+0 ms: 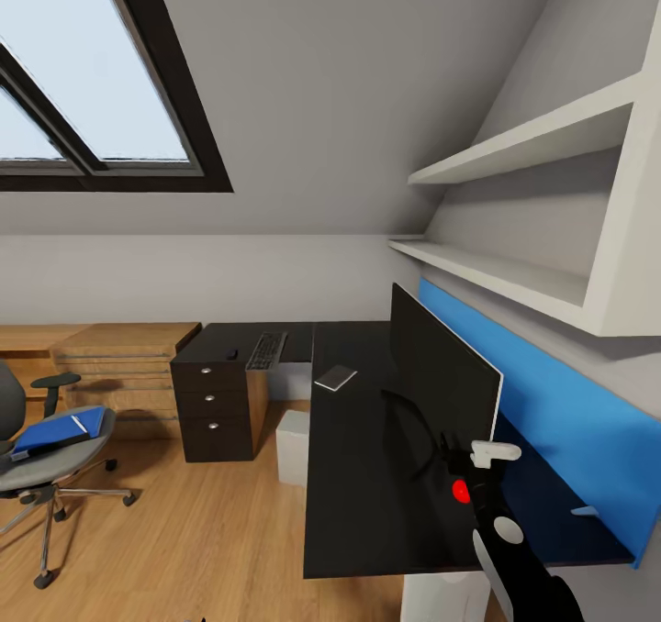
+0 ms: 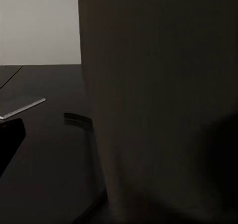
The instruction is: In the bedroom, organize the workspace by keeping the computer under the desk, ensuring the monitor is on the desk, placing the keyboard on the desk next to the monitor, placing the mouse on the desk next to the keyboard, moving the folder from the swivel chair onto the desk next to the mouse, stacking the notebook on top of the folder with the pen on top of the notebook, and positioning the swivel chair next to the desk.
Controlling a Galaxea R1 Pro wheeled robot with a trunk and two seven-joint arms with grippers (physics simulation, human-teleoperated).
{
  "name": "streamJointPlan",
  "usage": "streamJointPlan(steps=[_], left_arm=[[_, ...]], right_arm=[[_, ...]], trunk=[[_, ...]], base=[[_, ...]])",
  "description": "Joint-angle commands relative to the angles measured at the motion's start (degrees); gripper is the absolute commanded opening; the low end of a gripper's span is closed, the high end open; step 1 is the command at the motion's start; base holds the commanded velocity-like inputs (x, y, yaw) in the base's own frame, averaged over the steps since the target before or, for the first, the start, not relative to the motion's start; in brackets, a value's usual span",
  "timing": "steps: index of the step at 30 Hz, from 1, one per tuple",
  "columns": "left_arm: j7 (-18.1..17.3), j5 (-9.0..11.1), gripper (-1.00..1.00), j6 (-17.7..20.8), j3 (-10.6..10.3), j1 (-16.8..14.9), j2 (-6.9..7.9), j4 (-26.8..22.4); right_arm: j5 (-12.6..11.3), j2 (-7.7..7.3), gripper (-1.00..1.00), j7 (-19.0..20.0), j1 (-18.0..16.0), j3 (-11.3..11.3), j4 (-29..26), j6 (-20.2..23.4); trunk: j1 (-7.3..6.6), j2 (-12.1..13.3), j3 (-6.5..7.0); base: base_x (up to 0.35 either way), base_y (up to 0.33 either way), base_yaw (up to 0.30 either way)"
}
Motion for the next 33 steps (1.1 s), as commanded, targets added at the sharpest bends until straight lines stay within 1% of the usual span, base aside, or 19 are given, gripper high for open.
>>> streamJointPlan(steps=[1,8,15,33], left_arm=[[-0.56,0.55,1.0,-0.04,0.17,-0.05,-0.01,0.06],[-0.56,0.55,1.0,-0.04,0.21,-0.05,-0.01,0.06],[-0.56,0.55,1.0,-0.05,0.25,-0.05,-0.01,0.06],[-0.5,0.55,1.0,-0.05,0.26,-0.05,-0.01,0.06]], right_arm=[[0.37,0.0,1.0,-0.28,-0.05,0.02,0.05,-0.11],[0.36,0.0,1.0,-0.28,-0.06,0.02,0.07,-0.11],[0.31,0.0,1.0,-0.28,-0.06,0.02,0.07,-0.11],[0.3,0.0,1.0,-0.28,-0.02,0.02,0.02,-0.11]], trunk=[[0.01,-0.07,-0.09],[0.01,-0.07,-0.09],[0.01,-0.07,-0.09],[0.01,-0.07,-0.09]], base=[[-0.005,0.004,0.0],[-0.013,0.009,0.0],[-0.081,0.101,0.0],[-0.004,0.029,0.0]])
